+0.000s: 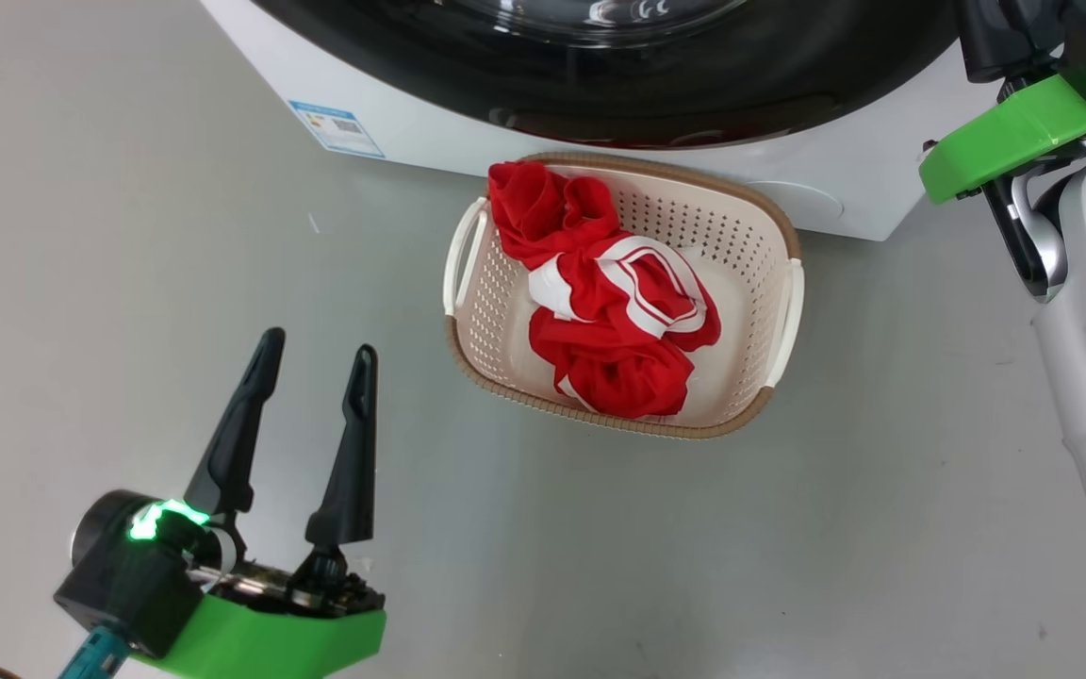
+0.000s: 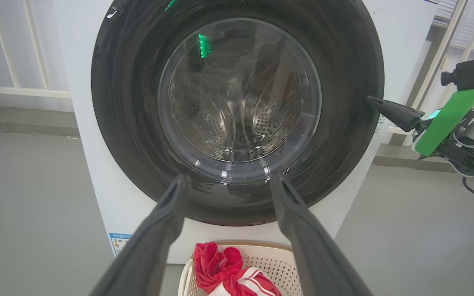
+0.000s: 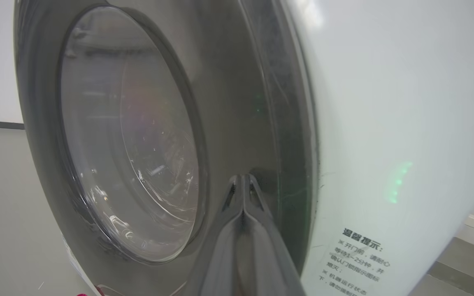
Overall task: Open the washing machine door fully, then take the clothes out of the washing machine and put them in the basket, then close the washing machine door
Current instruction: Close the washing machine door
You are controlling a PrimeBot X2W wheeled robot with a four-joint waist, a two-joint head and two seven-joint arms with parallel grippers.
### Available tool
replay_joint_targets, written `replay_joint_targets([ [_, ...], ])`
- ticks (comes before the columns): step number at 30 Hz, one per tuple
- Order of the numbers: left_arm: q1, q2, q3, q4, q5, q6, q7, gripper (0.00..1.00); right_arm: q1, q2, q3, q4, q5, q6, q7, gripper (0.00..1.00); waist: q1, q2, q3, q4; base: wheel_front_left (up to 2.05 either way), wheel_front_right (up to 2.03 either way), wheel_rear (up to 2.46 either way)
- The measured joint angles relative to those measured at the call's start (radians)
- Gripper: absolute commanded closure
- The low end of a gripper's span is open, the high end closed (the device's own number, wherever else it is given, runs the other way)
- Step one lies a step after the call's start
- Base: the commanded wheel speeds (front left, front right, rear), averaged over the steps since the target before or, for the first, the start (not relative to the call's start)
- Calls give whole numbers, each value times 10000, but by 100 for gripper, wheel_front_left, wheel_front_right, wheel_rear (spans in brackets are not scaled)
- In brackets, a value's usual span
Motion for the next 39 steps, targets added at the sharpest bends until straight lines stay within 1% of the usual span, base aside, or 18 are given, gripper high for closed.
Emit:
replay_joint_targets([
  [5,-35,-6,-13,15,-15,6,0,0,-150,35,33,259,-84,35,-8,100,0,0,5,93,0,0,0],
  [11,-118,-6,12,25,-58,19,0,0,-151,136,8,276,-75,31,10,100,0,0,-81,0,0,0,0],
  [17,-118,-8,12,75,-71,98,0,0,-76,324,-73,148,430,-17,8,100,0,0,-229,-233,0,0,0],
  [22,-118,-8,10,144,-148,102,0,0,483,355,23,65,673,-75,10,100,0,0,-385,-482,0,0,0],
  [26,-116,-8,6,247,-370,134,0,0,1134,489,401,-90,851,-75,12,100,0,0,-521,-712,0,0,0],
  [32,-110,-8,82,405,-506,345,0,0,2155,711,953,-485,1101,-75,19,100,0,0,-749,-1084,0,0,0],
  [33,-105,-6,105,512,-523,385,0,0,2583,782,1131,-637,1164,-75,19,81,0,0,-840,-1214,0,0,0],
  [36,-96,-6,184,629,-523,535,0,0,3237,813,1290,-984,1170,-77,19,56,0,-1,-980,-1416,0,0,0],
  [37,-90,-6,222,654,-523,562,0,0,3428,826,1315,-1129,1170,-77,19,46,0,0,-1025,-1489,0,0,0],
  [38,-85,-4,255,677,-522,589,0,0,3614,844,1342,-1290,1170,-77,19,24,0,0,-1069,-1565,0,0,0],
  [39,-81,-6,268,709,-518,627,0,0,3796,871,1354,-1446,1166,-75,21,8,0,0,-1115,-1644,0,0,0],
])
